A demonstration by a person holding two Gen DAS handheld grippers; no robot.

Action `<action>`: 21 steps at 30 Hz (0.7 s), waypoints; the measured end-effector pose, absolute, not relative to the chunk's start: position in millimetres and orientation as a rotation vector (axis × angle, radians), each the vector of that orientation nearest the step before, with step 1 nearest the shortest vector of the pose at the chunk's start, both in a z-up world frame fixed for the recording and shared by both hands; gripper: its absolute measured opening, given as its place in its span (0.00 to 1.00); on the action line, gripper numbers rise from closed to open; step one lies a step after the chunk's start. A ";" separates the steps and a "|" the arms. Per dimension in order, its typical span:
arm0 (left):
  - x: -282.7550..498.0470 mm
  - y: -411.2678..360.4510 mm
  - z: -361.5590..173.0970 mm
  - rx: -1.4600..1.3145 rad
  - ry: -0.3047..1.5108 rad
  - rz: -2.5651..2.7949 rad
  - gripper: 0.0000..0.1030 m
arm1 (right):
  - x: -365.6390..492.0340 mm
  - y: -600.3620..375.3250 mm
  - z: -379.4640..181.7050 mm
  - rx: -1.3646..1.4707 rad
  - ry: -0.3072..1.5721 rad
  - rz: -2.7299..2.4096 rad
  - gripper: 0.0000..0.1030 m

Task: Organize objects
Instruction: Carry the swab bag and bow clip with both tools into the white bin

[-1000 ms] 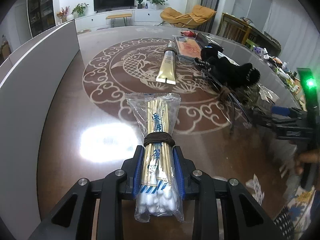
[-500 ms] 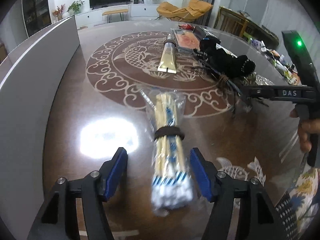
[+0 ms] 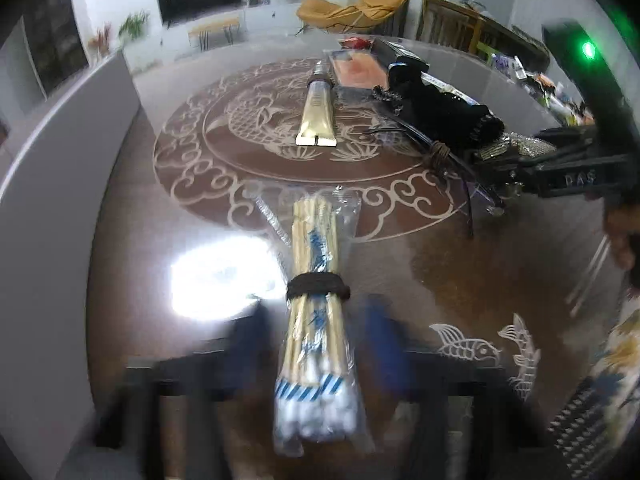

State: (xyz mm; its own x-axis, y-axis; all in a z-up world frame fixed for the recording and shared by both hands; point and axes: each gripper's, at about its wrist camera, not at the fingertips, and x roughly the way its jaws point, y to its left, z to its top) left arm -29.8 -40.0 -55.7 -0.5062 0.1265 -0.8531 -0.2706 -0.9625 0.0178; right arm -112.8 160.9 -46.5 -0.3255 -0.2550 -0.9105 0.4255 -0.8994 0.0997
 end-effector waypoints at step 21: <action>53.5 -222.1 85.7 -1.123 -0.407 2.832 0.27 | -48.6 23.6 110.4 1.081 -0.295 -1.980 0.54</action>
State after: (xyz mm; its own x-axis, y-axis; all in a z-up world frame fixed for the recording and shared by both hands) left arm 53.5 -222.1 85.7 -0.7309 0.1595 -0.6635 0.0337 -0.9627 -0.2686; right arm -48.6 23.6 110.4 -0.2754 -0.7649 -0.5824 0.5619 -0.6196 0.5480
